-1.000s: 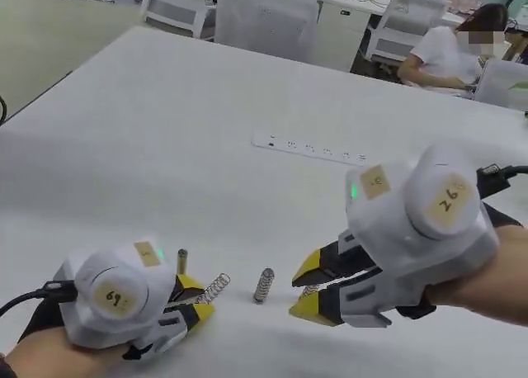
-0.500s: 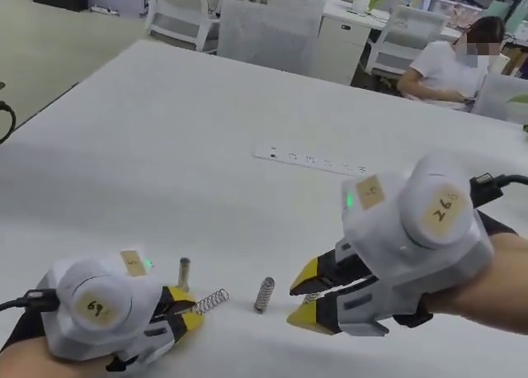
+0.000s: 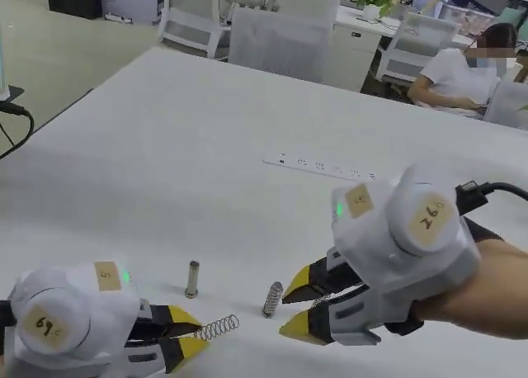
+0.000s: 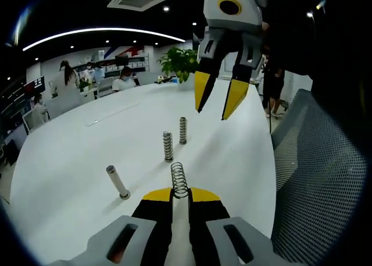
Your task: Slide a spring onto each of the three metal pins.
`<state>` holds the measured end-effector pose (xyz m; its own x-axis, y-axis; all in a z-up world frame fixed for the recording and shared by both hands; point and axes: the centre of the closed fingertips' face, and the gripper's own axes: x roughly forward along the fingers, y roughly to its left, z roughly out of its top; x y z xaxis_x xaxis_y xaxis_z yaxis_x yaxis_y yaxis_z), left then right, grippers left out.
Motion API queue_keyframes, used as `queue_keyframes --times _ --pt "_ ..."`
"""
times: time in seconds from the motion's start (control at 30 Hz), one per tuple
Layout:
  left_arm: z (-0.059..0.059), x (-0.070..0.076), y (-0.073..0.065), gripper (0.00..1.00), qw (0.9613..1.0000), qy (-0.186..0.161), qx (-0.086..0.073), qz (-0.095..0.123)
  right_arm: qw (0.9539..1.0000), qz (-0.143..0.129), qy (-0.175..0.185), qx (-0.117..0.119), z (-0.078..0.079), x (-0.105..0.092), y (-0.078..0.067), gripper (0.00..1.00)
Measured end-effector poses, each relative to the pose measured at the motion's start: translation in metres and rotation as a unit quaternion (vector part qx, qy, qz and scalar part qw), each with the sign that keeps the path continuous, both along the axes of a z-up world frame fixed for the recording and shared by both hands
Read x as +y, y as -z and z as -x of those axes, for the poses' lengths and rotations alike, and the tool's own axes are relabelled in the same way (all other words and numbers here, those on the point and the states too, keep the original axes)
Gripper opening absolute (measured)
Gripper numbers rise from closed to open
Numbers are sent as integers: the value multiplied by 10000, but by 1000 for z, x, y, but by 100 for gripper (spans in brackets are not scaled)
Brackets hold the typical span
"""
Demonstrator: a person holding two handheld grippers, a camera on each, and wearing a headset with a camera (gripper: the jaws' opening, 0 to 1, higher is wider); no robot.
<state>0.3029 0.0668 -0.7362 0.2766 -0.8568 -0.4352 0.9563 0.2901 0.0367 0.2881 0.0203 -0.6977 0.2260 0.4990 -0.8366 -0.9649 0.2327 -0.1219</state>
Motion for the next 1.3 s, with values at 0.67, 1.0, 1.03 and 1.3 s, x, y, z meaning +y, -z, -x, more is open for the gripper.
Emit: queue_keyframes --times 0.67,1.0,1.03,1.3 --pt "39 -17 -47 2 9946 935 -275 353 9987 -12 -454 238 20 11 9 17" --pt "40 -19 -50 2 9937 980 -316 441 9985 31 -506 213 20 9 8 9" --pt "40 -19 -50 2 9937 979 -320 432 9985 29 -507 204 20 9 7 9" --pt "36 -20 -43 2 9944 936 -312 366 9985 20 -550 69 19 15 -9 9"
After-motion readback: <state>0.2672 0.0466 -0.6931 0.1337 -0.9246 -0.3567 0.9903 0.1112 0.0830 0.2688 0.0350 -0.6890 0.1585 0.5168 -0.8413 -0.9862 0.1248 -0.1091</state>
